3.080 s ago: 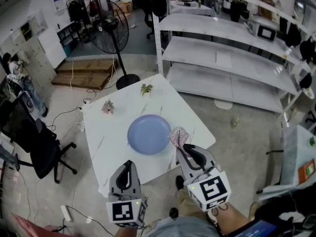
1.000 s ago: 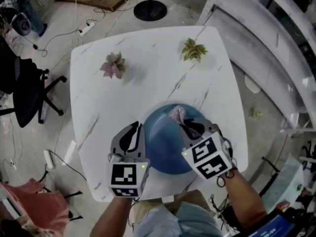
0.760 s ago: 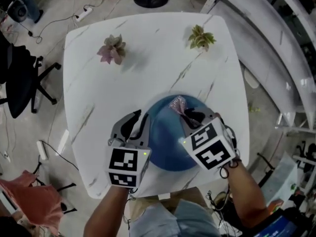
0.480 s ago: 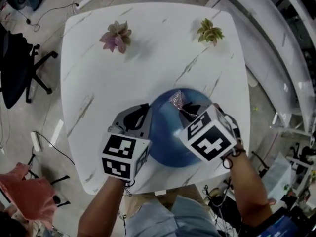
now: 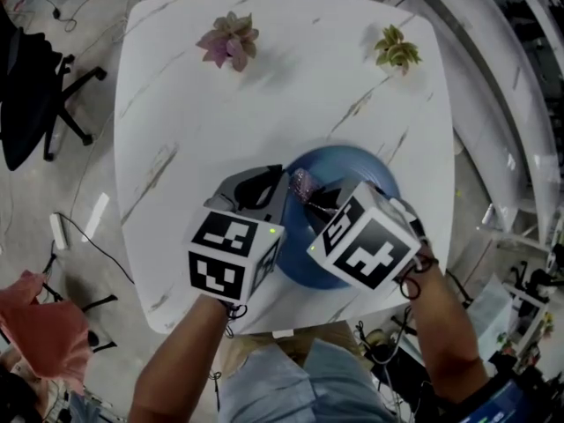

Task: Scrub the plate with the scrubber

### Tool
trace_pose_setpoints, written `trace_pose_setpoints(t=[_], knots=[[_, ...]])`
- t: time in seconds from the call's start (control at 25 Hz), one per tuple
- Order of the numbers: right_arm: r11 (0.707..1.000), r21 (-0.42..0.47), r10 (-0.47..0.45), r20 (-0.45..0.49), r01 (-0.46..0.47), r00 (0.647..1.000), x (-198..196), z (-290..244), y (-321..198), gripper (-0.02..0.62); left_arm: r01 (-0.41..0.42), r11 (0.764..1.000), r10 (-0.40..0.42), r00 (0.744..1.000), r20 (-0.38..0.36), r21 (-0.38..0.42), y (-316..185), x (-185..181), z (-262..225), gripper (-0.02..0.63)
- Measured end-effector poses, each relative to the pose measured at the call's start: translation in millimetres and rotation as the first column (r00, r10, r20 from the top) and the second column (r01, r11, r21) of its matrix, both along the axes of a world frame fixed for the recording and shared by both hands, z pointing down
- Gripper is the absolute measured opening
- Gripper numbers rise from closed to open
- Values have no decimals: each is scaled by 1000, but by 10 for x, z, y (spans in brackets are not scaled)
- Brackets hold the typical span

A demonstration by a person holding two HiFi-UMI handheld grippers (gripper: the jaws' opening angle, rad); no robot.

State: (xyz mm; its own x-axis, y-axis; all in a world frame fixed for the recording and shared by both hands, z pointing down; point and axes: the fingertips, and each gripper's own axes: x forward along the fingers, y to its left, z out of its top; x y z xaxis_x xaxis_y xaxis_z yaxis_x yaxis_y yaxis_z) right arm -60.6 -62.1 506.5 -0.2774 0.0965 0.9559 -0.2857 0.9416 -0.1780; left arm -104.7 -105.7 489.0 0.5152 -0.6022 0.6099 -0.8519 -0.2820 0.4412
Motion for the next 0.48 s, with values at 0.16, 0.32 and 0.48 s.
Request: trace_pose_setpoints(t=[0.16, 0.32, 0.48], knots=[[998, -37, -44, 25, 45, 999, -50, -5, 226, 40, 18, 1000, -19, 999, -36, -20, -2, -6, 0, 17], [992, -59, -104, 76, 108, 992, -116, -27, 441, 41, 17, 999, -18, 999, -33, -28, 5, -8, -2, 17], [986, -79, -140, 86, 146, 986, -130, -43, 628, 41, 25, 1000, -25, 1000, 4, -13, -27, -30, 11, 17]])
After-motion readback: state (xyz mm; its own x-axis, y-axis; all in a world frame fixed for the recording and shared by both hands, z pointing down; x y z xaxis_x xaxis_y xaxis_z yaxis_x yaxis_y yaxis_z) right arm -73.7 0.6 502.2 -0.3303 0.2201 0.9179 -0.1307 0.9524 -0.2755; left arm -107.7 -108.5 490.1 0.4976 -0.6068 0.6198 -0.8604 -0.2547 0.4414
